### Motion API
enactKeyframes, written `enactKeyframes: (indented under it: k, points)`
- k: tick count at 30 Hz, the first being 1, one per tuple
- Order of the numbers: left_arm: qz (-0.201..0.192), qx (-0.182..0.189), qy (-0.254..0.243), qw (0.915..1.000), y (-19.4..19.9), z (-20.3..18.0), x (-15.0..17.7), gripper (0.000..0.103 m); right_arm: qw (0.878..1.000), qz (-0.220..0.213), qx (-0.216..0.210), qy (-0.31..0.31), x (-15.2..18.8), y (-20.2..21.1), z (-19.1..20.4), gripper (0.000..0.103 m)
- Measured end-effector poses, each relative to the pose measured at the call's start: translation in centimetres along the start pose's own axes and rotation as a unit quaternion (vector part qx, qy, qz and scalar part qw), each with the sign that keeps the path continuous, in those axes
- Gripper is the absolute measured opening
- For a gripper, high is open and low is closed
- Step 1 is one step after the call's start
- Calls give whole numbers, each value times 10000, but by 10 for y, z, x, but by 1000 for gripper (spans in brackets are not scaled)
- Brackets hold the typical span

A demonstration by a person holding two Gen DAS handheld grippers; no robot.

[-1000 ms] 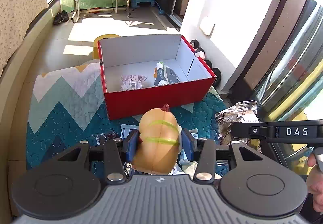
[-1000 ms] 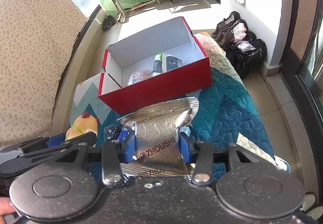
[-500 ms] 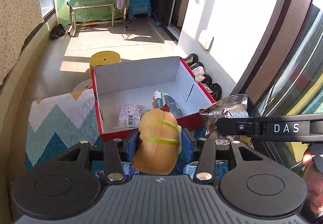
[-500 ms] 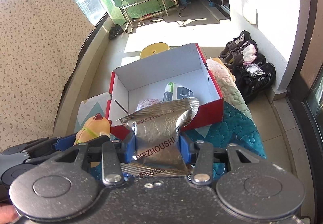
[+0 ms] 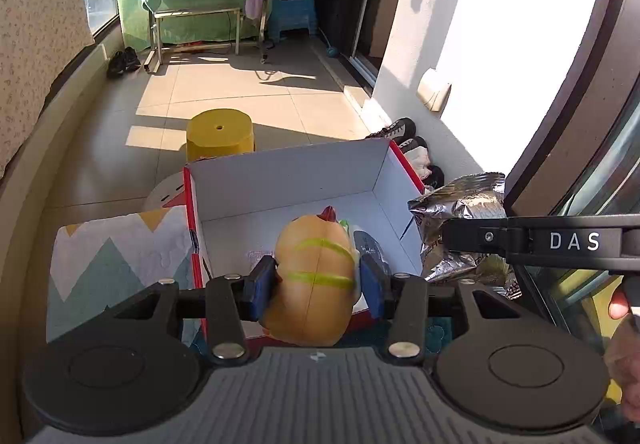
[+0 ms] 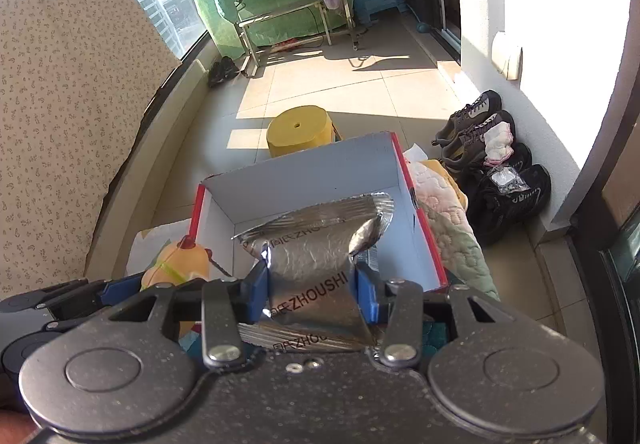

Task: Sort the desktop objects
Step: 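Lower the foil bag into the box with the right tool while the left tool releases the toy inside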

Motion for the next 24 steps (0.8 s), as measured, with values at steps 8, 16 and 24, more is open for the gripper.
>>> enactKeyframes:
  k: [8,16,24]
  points:
    - [213,-153,23,9997,-41,9,-9,44,9998,-65,66,158,-29,-31,-6,44]
    - [418,-262,-37,9988,-83,10,-9,44,9998,142,131,86,-32,-74,-21,44]
    - [558,-287,-135,9979,-110,9,-1,44,9994,265,207,3,-34,-104,-38,44]
Point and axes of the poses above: each gripper's, at about its wrist camera, not at the fingertips, and y roughly against the way its jaws point, z to its left, x to its underside, the point moved 9 cm from there along -y, roughly the way its jaws point, and after that the axes turned 12 degrees about -x, right-handed, at the moved point
